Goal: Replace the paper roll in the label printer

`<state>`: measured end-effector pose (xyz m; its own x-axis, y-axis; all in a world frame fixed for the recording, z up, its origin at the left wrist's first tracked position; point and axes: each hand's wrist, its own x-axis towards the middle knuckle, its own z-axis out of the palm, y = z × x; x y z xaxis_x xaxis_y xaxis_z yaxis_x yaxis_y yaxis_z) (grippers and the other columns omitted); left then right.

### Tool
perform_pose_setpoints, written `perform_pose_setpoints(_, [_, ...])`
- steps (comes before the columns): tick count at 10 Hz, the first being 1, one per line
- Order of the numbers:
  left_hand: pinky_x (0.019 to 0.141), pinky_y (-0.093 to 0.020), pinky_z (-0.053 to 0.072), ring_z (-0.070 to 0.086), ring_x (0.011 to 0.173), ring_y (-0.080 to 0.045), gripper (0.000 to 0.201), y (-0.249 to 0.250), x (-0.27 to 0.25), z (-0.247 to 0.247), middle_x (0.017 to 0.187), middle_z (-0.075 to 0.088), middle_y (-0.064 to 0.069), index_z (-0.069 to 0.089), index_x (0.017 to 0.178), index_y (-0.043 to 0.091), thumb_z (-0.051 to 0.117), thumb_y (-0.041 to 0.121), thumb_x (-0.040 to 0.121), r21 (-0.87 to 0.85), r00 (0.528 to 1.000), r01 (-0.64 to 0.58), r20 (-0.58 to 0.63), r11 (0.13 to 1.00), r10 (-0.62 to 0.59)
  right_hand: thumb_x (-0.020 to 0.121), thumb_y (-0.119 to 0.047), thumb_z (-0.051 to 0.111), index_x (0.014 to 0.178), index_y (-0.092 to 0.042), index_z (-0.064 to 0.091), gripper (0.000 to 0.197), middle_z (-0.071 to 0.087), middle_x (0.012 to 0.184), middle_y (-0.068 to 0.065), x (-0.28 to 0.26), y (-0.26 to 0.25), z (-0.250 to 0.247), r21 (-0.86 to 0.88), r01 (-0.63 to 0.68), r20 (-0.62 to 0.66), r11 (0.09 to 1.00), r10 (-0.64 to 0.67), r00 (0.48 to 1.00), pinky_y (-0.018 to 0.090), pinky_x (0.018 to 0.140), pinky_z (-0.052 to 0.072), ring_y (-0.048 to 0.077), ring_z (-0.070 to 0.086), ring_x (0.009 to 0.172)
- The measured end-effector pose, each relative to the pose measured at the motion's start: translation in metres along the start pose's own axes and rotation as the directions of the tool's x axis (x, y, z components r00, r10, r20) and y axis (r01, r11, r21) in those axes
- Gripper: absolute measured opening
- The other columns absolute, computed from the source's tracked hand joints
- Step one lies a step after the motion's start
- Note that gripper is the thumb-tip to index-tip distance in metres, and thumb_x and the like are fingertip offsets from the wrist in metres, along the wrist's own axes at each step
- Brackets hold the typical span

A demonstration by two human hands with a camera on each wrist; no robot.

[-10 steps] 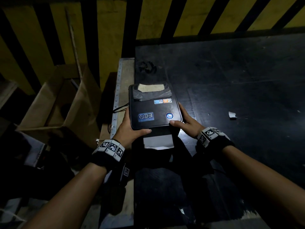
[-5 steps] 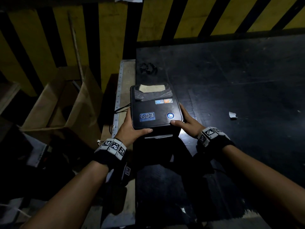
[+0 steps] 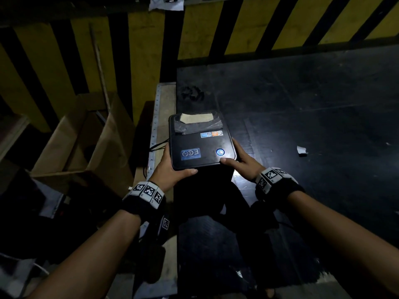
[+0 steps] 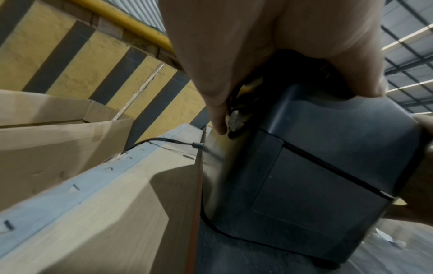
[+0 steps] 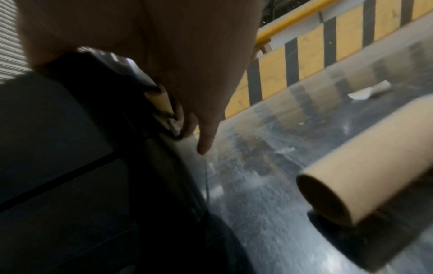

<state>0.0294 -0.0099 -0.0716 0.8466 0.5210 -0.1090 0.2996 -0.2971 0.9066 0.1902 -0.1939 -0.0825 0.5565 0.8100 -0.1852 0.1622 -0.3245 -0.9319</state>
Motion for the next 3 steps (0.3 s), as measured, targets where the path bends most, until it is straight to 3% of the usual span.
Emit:
perform_pose_setpoints(1, [0.095,-0.014,0.043,0.051,0.117,-0.007,0.095,0.002,-0.004,-0.004,0.13,0.052,0.005,0.024,0.142,0.023,0.081,0.02,0.067,0.042,0.999,0.015,0.044,0.999,-0.017,0.079,-0.052,0.059,0.142,-0.029,0.027,0.073,0.05,0.138,-0.009,-0.013,-0.011,0.003,-0.157,-0.033,-0.053,0.987,0.025,0.998,0.031,0.111,0.035,0.008,0.047,0.126])
perform_pose_setpoints(2, [0.107,-0.037,0.041,0.049,0.125,-0.019,0.084,-0.011,-0.02,-0.01,0.137,0.049,-0.003,0.035,0.138,0.021,0.075,0.045,0.068,0.232,1.0,0.022,0.011,0.972,-0.026,0.081,-0.044,0.062,0.132,-0.014,0.045,0.062,0.053,0.135,0.007,-0.031,-0.036,-0.01,-0.3,0.018,-0.264,0.954,-0.101,0.959,0.029,0.104,0.038,0.019,0.051,0.124])
perform_pose_setpoints(3, [0.091,-0.037,0.051,0.063,0.103,-0.019,0.043,-0.031,-0.068,-0.016,0.109,0.068,-0.004,0.06,0.113,0.034,0.07,0.046,0.073,0.269,0.991,0.11,-0.099,0.957,-0.086,0.085,-0.028,0.061,0.105,-0.014,0.063,0.025,0.067,0.103,0.006,-0.072,-0.09,-0.046,-0.232,0.262,-0.475,0.937,-0.344,0.81,0.027,0.088,0.052,0.006,0.062,0.094])
